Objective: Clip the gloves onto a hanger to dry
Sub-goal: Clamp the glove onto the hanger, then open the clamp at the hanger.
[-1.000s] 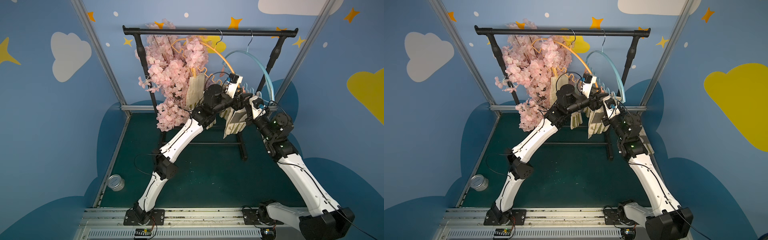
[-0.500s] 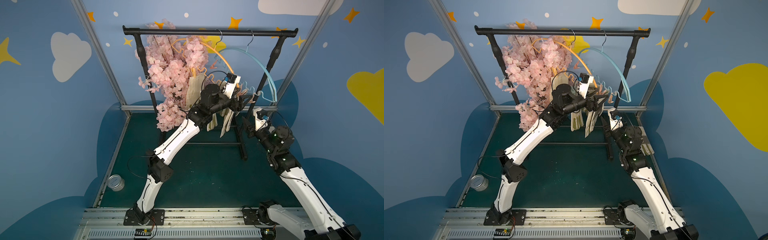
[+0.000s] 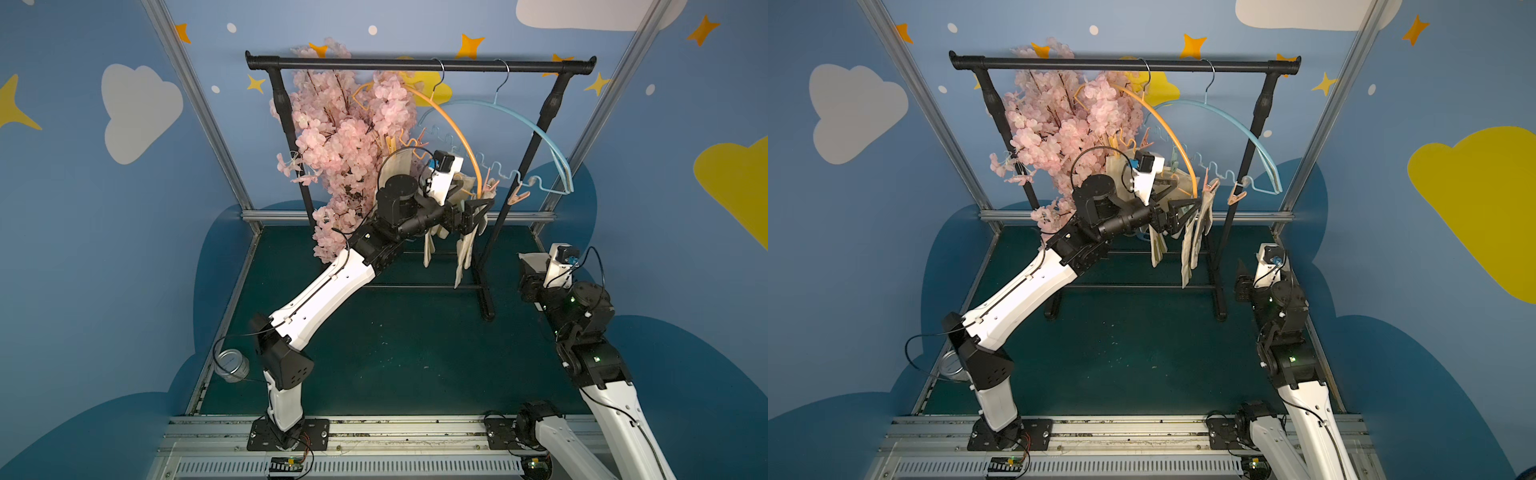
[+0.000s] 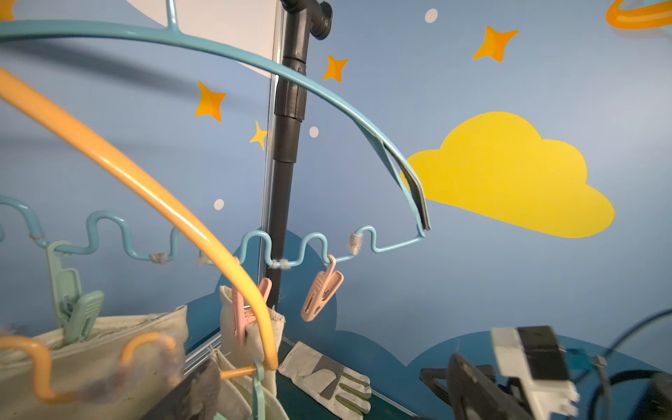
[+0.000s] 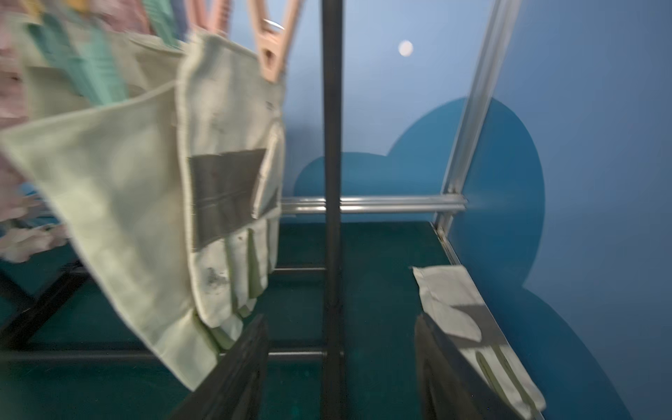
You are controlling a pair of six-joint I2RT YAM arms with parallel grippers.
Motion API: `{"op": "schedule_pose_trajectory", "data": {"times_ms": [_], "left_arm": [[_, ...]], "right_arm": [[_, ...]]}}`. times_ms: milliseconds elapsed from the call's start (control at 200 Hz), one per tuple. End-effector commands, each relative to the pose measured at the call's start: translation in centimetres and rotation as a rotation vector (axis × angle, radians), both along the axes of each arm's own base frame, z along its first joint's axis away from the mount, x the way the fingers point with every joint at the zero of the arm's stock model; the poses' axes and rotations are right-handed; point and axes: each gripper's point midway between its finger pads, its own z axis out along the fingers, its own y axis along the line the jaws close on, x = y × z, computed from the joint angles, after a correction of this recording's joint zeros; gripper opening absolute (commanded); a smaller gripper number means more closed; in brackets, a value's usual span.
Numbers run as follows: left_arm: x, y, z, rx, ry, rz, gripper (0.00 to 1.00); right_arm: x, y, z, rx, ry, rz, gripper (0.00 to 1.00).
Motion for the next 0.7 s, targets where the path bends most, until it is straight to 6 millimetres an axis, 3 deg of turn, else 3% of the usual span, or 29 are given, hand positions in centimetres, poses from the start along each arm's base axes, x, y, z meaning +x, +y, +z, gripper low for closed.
{"op": "schedule_pose_trajectory", "data": {"times_ms": [0,135,305,501,691], "left_arm": [[-1.2,1.7,1.7,-0.046,-0.014,0.021,0.96],[-1.9,1.8,1.0,-0.041,0.024,-0.005,0.9],[-2.4,0.1,0.0,-0.035,0.058,-0.064,0.75],[-2.6,-3.0,-0.7,-0.019,0.065,-0.139,0.7],[-2.2,-5.1,-1.3,0.006,0.068,-0.145,0.66]], "right_arm": [[0.7,-2.4,-2.5,0.124,0.101,-0.105,0.61],[1.8,-2.9,-1.3,0.209,0.074,-0.083,0.58],[2.4,-1.1,3.6,0.211,0.012,0.029,0.62],[0.4,1.1,10.3,0.196,-0.14,0.172,0.64],[-2.1,3.5,14.6,0.148,-0.227,0.314,0.69]]}}
